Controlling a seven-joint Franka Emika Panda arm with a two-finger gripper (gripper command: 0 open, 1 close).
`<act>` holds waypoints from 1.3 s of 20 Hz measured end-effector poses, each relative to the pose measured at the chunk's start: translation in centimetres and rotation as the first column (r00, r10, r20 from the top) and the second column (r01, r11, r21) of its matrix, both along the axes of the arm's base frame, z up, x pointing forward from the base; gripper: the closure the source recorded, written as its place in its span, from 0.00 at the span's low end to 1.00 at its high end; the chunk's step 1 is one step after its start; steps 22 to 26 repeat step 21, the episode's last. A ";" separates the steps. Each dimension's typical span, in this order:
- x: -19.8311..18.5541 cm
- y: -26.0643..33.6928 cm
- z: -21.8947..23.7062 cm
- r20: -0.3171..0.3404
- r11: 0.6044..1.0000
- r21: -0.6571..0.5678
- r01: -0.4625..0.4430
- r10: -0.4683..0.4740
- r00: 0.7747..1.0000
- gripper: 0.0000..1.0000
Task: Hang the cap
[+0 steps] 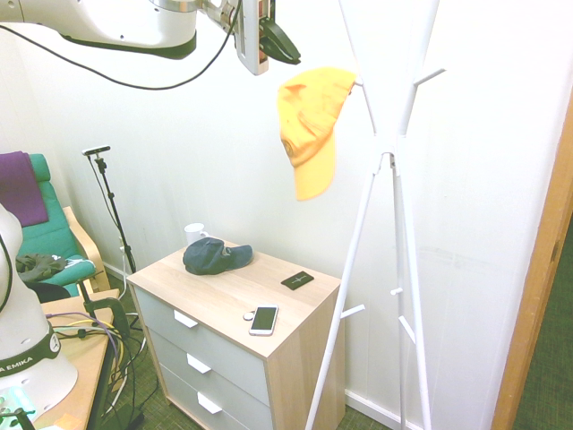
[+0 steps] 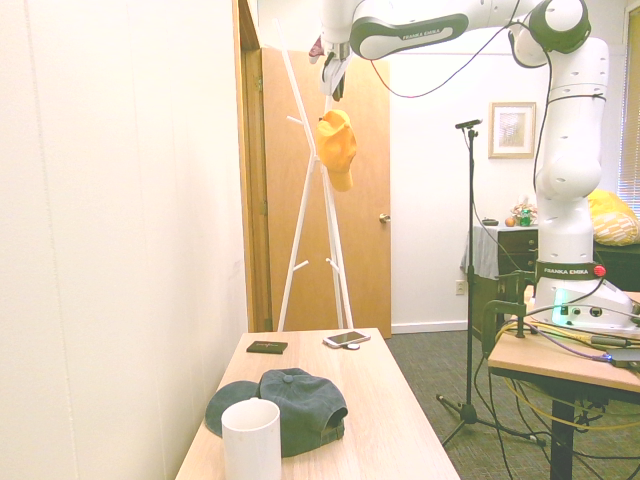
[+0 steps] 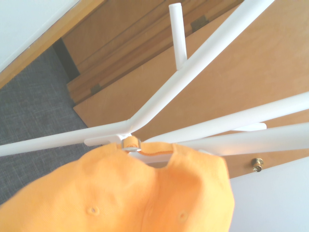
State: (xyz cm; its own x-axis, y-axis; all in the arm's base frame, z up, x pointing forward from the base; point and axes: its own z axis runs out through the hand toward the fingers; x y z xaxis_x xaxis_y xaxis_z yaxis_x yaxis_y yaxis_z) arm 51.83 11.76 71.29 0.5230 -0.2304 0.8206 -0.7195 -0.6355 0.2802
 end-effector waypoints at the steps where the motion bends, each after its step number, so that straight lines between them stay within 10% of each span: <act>1: 0.0 0.0 0.0 0.000 1.000 0.000 0.000 0.000 1.000 0.00; 11: -0.3 0.3 -0.8 -0.054 0.985 0.172 -0.013 0.023 0.998 0.00; 21: -1.5 1.2 -0.7 -0.213 0.742 0.667 -0.066 0.274 0.938 0.00; 26: -1.5 1.2 -0.7 -0.213 0.742 0.667 -0.066 0.274 0.938 0.00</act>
